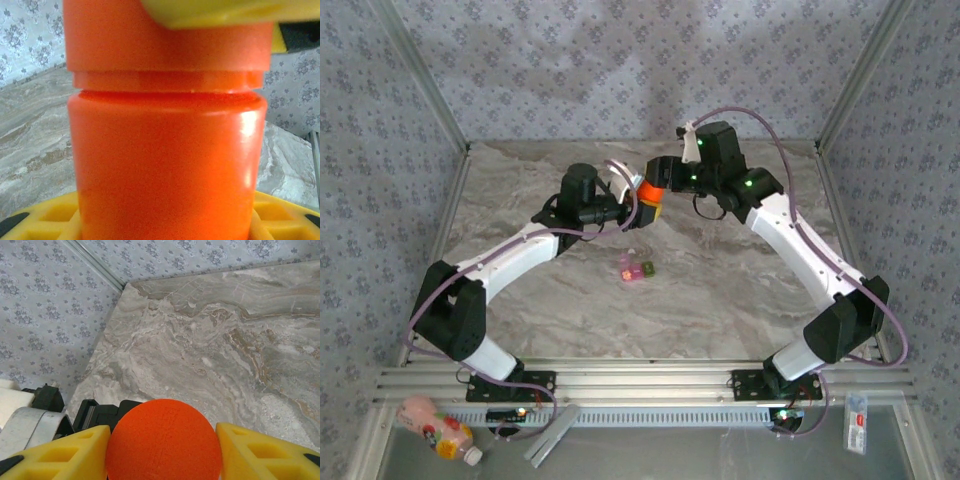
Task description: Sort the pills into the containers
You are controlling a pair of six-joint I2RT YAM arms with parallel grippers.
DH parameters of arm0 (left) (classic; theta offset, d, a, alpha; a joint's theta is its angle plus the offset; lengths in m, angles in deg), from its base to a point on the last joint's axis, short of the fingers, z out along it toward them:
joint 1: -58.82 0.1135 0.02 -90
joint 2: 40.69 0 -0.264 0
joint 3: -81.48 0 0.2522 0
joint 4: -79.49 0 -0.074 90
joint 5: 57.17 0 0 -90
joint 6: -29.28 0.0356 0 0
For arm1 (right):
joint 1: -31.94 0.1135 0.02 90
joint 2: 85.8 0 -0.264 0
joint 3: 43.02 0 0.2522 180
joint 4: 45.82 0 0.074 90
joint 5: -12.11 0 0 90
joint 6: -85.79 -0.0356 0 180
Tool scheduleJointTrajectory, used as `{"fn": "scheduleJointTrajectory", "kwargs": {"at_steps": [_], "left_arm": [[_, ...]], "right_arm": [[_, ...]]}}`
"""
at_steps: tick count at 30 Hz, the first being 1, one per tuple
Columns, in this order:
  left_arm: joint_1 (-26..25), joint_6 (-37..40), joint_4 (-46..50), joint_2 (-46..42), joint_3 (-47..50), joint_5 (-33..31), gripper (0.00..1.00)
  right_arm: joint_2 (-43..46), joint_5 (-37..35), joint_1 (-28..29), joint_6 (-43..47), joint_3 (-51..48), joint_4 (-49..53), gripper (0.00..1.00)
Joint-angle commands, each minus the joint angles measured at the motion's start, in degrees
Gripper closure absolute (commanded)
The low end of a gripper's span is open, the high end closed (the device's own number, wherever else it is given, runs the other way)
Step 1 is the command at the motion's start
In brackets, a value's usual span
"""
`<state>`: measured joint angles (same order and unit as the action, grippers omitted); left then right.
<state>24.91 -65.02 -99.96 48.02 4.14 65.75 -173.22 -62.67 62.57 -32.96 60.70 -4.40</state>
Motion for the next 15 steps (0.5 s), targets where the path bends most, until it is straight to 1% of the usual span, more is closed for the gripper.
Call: {"fn": "scheduleJointTrajectory", "kwargs": {"at_steps": [1, 7, 13, 15], "left_arm": [[-1.0, 0.8, -7.2, -0.8, -1.5, 0.0, 1.00], [-0.7, 0.5, -7.3, -0.8, -1.4, -0.4, 1.00], [-0.4, 0.4, -7.3, -0.8, -1.4, 0.1, 1.00], [-0.1, 0.8, -7.3, -0.9, -1.5, 1.6, 1.00]], "right_arm": [[1.4, 4.4, 0.0, -1.0, 0.9, 2.0, 0.37], [5.7, 7.4, -3.3, -3.3, -0.6, -1.2, 0.25], [10.9, 12.8, -7.8, -3.6, -3.3, -4.0, 0.18], [11.8, 15.7, -10.0, -2.1, -4.0, -4.5, 0.18]]}}
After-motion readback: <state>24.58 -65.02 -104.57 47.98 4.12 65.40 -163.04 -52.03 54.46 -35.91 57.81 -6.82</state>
